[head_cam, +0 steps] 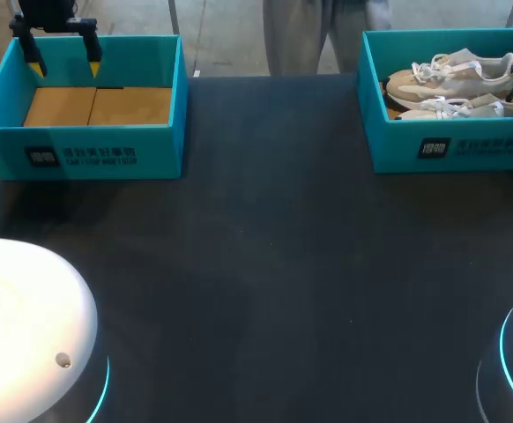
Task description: Take the shoe out of the shoebox, open the shoe tongue, remove and reinsert the insole, then place the shoe into the shoebox
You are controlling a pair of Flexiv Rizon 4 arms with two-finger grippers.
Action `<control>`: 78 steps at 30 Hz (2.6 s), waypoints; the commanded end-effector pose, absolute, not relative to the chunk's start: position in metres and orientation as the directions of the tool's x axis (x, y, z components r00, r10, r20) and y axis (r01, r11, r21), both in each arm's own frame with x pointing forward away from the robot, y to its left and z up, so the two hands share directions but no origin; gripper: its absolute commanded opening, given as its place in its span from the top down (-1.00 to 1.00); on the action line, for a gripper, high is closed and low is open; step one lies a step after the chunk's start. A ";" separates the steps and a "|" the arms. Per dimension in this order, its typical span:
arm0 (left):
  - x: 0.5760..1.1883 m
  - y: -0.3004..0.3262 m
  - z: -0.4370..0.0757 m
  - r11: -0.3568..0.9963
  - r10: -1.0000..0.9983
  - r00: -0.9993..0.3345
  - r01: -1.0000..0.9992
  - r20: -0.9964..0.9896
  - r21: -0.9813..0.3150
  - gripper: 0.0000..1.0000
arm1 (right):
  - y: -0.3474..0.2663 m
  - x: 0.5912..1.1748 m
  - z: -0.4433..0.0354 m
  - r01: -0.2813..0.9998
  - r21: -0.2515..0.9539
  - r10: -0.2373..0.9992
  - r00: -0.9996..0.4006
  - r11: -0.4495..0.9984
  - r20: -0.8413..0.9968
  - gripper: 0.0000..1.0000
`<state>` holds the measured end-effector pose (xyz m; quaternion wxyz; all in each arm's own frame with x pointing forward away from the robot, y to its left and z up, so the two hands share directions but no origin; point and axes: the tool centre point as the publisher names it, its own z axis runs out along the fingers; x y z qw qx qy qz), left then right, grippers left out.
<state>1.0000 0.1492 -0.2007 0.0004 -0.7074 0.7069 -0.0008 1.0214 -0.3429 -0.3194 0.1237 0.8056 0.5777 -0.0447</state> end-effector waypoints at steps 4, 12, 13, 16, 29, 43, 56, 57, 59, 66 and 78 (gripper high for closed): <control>1.000 0.149 -0.200 -0.001 -1.000 0.001 -1.000 0.000 -0.001 -1.00 | -0.344 1.029 -0.333 0.947 0.132 0.920 0.317 -0.293 -0.230 0.18; 1.000 0.149 -0.200 -0.001 -1.000 0.001 -1.000 0.000 -0.001 -1.00 | -0.347 1.033 -0.348 0.950 0.113 0.920 0.310 -0.291 -0.241 0.21; 1.000 0.149 -0.200 -0.001 -1.000 0.001 -1.000 0.000 -0.001 -1.00 | -0.348 1.033 -0.350 0.950 0.112 0.920 0.310 -0.291 -0.242 0.21; 1.000 0.149 -0.200 -0.001 -1.000 0.001 -1.000 0.000 -0.001 -1.00 | -0.350 1.034 -0.357 0.951 0.105 0.918 0.310 -0.292 -0.248 0.21; 1.000 0.149 -0.200 -0.001 -1.000 0.001 -1.000 0.000 -0.001 -1.00 | -0.354 1.035 -0.374 0.950 0.075 0.914 0.311 -0.302 -0.260 0.22; 1.000 0.149 -0.200 -0.001 -1.000 0.001 -1.000 0.000 -0.001 -1.00 | -0.353 1.033 -0.382 0.946 0.066 0.900 0.322 -0.317 -0.294 1.00; 1.000 0.149 -0.200 -0.001 -1.000 0.001 -1.000 0.000 -0.001 -1.00 | -0.359 1.026 -0.343 0.951 0.131 0.890 0.310 -0.281 -0.336 1.00; 1.000 0.149 -0.200 -0.001 -1.000 0.001 -1.000 0.000 -0.001 -1.00 | -0.360 1.025 -0.339 0.950 0.137 0.888 0.311 -0.280 -0.339 1.00; 1.000 0.149 -0.200 -0.001 -1.000 0.001 -1.000 0.000 -0.001 -1.00 | -0.361 1.025 -0.331 0.949 0.142 0.886 0.313 -0.280 -0.342 1.00; 1.000 0.149 -0.200 -0.001 -1.000 0.001 -1.000 0.000 -0.001 -1.00 | -0.361 1.024 -0.298 0.946 0.182 0.884 0.317 -0.269 -0.343 1.00; 1.000 0.149 -0.200 -0.001 -1.000 0.001 -1.000 0.000 -0.001 -1.00 | -0.350 1.024 -0.244 0.954 0.173 0.901 0.291 -0.247 -0.322 1.00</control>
